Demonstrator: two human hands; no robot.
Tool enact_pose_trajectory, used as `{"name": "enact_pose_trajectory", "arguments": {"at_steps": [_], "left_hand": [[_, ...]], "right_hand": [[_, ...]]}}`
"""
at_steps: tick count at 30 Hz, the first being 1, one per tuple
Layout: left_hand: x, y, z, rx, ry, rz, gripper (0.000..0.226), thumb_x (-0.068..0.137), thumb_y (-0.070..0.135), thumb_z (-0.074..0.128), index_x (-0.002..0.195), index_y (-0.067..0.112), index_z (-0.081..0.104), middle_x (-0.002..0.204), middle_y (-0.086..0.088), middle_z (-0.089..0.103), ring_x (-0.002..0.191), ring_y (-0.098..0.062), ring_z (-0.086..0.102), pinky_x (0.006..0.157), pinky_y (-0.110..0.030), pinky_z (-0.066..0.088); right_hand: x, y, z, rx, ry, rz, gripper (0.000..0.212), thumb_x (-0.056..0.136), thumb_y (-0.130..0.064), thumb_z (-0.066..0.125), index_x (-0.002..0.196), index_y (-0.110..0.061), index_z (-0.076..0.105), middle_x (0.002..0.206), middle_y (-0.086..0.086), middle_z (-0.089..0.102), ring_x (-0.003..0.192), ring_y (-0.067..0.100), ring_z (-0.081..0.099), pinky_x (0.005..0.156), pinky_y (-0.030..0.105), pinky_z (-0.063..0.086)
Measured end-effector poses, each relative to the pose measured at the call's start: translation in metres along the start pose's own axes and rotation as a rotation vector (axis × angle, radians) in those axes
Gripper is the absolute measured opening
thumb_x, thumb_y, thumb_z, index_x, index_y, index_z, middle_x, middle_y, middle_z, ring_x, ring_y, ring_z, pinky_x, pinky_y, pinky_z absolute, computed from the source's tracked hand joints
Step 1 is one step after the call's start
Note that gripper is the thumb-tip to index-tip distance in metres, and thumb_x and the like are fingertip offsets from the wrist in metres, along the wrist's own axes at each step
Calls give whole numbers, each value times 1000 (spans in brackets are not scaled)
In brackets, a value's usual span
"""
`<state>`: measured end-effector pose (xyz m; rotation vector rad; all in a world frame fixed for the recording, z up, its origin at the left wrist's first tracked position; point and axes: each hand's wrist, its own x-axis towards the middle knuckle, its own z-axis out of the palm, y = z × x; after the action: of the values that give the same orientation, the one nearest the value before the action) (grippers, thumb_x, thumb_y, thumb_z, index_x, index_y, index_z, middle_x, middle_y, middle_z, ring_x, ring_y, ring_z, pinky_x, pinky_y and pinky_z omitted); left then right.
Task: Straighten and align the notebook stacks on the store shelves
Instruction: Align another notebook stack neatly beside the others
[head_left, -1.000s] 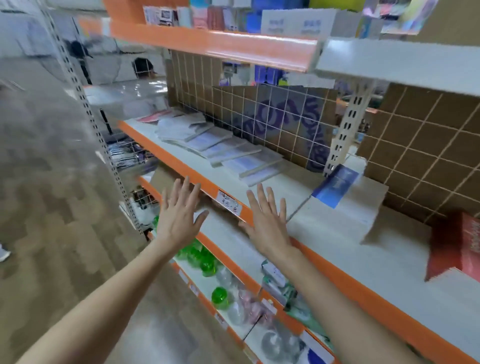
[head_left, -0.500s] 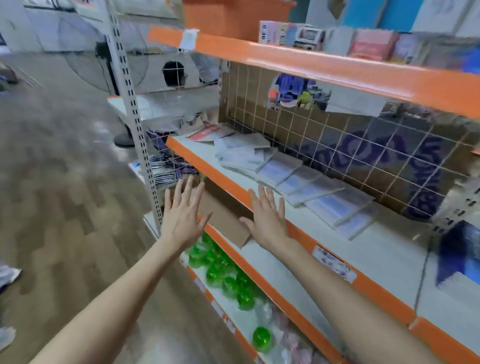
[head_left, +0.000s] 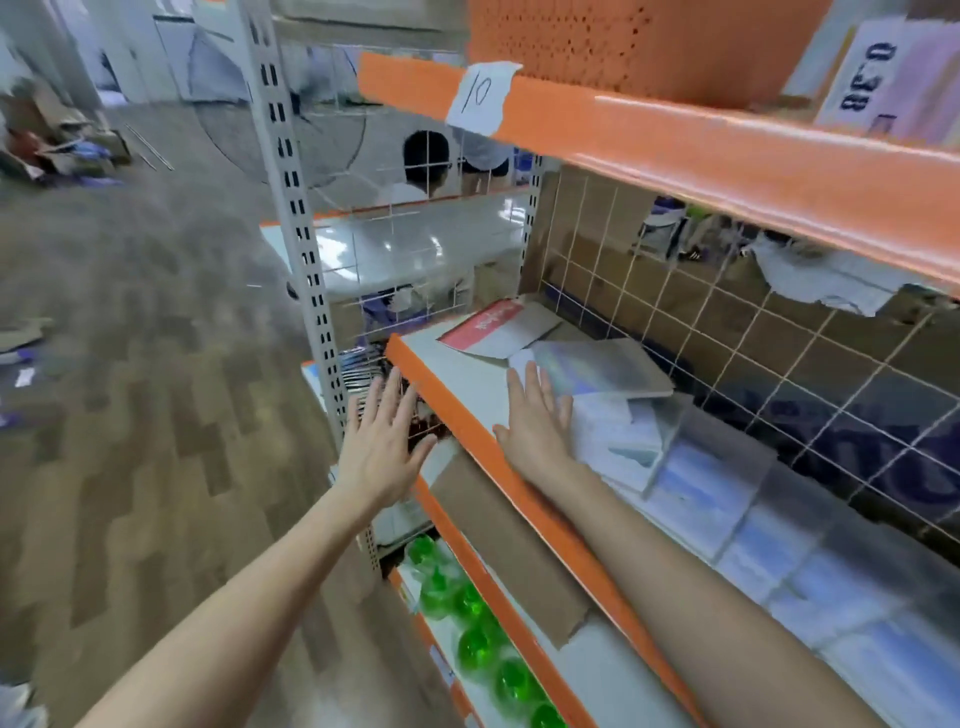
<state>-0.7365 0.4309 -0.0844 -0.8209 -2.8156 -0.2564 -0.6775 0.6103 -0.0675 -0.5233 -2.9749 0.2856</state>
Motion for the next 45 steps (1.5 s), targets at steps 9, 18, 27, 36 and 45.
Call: {"name": "enact_pose_trajectory", "arguments": {"at_steps": [9,18,27,36,45], "left_hand": [[108,-17,43,-60,-108,78,73,96,43,40,151,20,-2,158,-6,-10,146,-26,-6,117,-47,0],[206,-12,66,-199,-271,388,76,94,40,43,151,17,-2,158,-6,-8,145,-24,-5,115,-46,-2],[249,-8,84,-202,-367,512,74,95,40,38,151,17,-5,158,-10,-7,145,-27,-7,115,-47,-5],[252,-5,89,-172,-397,545,61,100,39,25,151,21,-4,158,-9,-9,145,-28,-5,115,-45,-3],[261,-23,82,-13,-273,756,68,93,3,31,151,18,0,159,-5,1,146,-23,3,116,-43,4]], "right_hand": [[100,-16,26,-135,3,57,76,93,-16,47,151,-14,-2,159,8,-7,146,25,-8,115,48,1],[157,-27,39,-266,-24,264,82,92,-25,53,151,-10,-2,159,10,-2,147,25,-3,115,45,6],[181,-38,37,-292,-52,399,70,96,-15,44,151,-7,-1,159,11,1,147,24,-2,118,44,4],[188,-40,55,-334,-100,440,59,101,-17,33,151,-8,5,159,10,8,146,22,6,117,43,-1],[159,-43,44,-337,-54,431,58,98,-5,28,151,-8,4,159,11,5,147,22,4,118,41,2]]}}
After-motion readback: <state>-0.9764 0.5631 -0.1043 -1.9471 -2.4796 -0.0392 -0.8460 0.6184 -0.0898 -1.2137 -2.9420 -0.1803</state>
